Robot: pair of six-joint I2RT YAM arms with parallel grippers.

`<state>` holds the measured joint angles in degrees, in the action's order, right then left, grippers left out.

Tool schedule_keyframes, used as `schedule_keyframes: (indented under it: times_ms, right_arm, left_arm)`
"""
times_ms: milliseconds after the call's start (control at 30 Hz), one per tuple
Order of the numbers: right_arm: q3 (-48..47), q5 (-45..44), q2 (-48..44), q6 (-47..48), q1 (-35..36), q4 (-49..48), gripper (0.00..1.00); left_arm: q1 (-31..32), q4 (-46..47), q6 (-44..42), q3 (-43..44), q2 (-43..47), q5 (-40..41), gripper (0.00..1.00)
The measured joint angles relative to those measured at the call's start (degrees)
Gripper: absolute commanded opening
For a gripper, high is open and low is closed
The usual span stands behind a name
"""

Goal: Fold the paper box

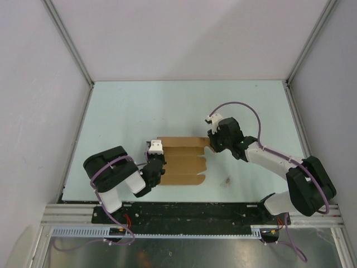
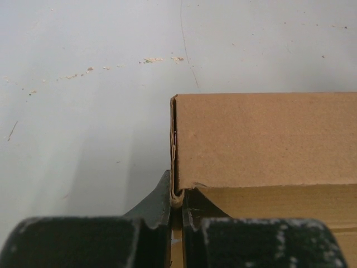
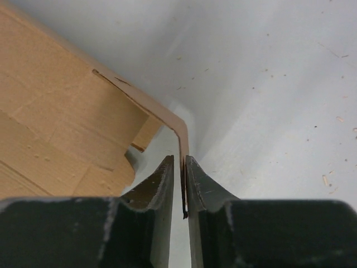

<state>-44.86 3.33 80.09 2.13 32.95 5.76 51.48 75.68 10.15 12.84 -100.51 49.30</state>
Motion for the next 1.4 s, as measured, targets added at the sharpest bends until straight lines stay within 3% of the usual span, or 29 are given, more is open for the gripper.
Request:
schedule_keyframes:
  times_ms: [333,933,1133,1400]
  right_arm:
    - [-2.3,-2.0,0.5,-3.3,2.7,3.0,0.13]
    - [-3.5,-4.4,2.2,-6.4,5.2,6.6,0.09]
    - [-3.5,-7.1,2.2,-6.5,7.0,7.1,0.09]
    - [-3.6,-10.5,2.2,-5.9,7.4,6.9,0.08]
  left_arm:
    - [0.8,-0.3,0.9,-0.2,0.0,0.5,0.2]
    - [2.5,-1.5,4.1,-1.6,0.0,1.6,0.24]
    - [2.8,-1.7,5.1,-1.6,0.2,2.1,0.43]
    - [3.9,-3.2,7.0,-2.7,7.4,1.5,0.52]
